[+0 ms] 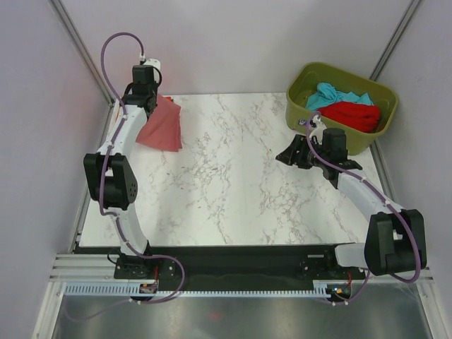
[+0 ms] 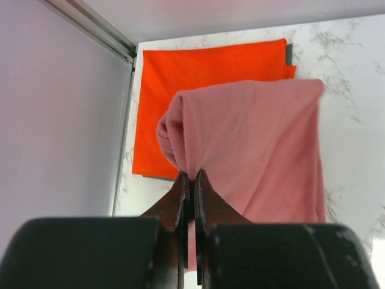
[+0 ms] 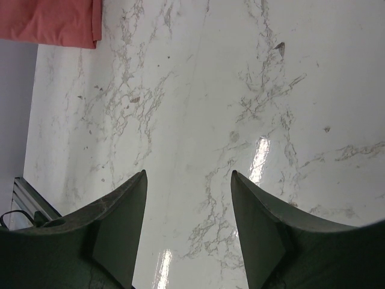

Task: Fold and stack the t-shirts
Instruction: Neatly place the folded tshirt to the corner

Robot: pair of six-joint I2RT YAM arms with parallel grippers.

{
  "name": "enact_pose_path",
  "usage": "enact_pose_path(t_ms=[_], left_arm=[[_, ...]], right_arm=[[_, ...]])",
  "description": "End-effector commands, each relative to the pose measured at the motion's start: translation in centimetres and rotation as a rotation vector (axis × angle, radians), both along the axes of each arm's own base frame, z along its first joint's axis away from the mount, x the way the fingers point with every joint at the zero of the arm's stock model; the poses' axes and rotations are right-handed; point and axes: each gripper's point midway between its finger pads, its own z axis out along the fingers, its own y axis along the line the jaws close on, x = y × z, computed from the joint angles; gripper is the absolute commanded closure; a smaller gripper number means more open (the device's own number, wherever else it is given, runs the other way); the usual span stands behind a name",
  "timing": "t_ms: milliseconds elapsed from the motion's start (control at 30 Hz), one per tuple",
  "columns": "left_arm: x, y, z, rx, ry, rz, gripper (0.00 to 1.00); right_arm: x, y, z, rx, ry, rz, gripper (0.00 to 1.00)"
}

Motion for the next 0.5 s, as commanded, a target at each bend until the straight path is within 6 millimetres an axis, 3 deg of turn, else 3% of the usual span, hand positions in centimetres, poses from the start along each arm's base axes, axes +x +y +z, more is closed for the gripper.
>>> enact_pose_path(t_ms=[0, 200, 467], left_arm=[[3.2, 1.7, 3.4, 0.066, -0.113, -0.001, 0.98], [5.6, 3.5, 4.2, 0.068, -0.166, 0.014, 0.98], [6.9, 5.7, 5.5, 0.042, -0.234, 0.112, 0.98]], right_arm=[[0.9, 0.0, 0.8, 0.009, -0.044, -0.009, 0.34], [1.2, -0.2, 0.8, 0.0, -0.045, -0.026, 0.34], [1.4, -0.4, 0.8, -0.008, -0.049, -0.039, 0.34]])
